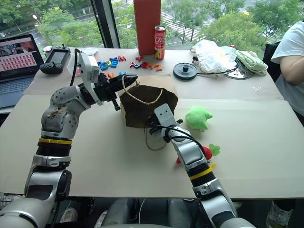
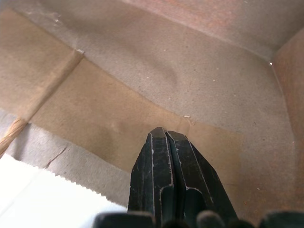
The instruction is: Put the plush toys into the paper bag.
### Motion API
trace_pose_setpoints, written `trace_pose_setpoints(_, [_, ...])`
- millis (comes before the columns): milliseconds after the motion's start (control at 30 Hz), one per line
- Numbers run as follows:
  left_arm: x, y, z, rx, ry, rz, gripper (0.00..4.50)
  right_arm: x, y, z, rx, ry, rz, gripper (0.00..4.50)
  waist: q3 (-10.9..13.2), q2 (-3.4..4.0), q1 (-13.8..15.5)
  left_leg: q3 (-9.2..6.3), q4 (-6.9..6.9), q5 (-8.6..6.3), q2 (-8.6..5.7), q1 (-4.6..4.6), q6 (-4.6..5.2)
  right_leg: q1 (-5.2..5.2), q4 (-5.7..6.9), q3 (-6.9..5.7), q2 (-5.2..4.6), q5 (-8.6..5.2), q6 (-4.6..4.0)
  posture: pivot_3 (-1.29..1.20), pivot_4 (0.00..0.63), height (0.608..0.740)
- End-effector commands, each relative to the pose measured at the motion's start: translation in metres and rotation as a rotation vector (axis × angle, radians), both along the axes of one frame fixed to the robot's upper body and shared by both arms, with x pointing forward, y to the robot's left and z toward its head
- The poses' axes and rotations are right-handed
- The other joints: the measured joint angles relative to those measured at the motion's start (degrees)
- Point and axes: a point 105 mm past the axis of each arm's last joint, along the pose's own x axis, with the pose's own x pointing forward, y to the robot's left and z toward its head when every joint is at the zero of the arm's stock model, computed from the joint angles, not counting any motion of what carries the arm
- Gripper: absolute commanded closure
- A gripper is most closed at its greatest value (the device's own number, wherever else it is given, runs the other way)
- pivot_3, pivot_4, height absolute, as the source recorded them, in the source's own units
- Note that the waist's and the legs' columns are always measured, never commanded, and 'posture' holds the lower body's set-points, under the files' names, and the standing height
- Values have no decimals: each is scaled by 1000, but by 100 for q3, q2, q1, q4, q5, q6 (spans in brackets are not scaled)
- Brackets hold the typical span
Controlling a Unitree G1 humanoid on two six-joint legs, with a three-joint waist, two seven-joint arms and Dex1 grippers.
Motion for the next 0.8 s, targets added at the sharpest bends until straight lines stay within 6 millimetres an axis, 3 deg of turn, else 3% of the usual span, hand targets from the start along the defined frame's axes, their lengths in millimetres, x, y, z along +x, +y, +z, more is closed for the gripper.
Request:
trace_pose_setpoints(33, [-7,-1,19,-28,-67,-12,4500,-7,1,-20,-48,79,19,4468,-1,0,0,-1,0,0,0,1,-1,1,0,0,0,0,0,0,150,739])
trace_pose_setpoints(167, [-6,0,12,-3,-61,0,4500,-8,1,-15,-50,67,23,4468,-2,0,-2,-1,0,1,0,5,-1,4,-2,0,0,0,0,0,150,739])
trace_pose_setpoints(300, [-2,4,1,4,-35,20,4500,-14,2,48,194,-26,62,4468,-2,0,3,-2,-1,1,1,3,-2,1,0,0,0,0,0,0,150,739])
trace_pose_setpoints(467, [2,9,-10,12,-12,44,4500,-33,-5,75,298,-16,104,4468,-1,1,26,-9,-2,1,0,-10,-2,-4,4,-3,-1,0,-1,0,150,739])
trace_pose_setpoints(733, [5,11,-18,15,0,55,4500,-43,-40,95,344,-22,21,4468,-1,1,35,-10,-2,1,-2,-10,-2,-4,-6,-6,-2,0,-1,0,150,739])
trace_pose_setpoints(800, [5,11,-18,15,-1,56,4500,-41,-64,102,349,-43,-56,3909,-1,1,34,-10,-2,1,-2,-10,-2,-5,-10,-5,-2,0,-1,0,150,739])
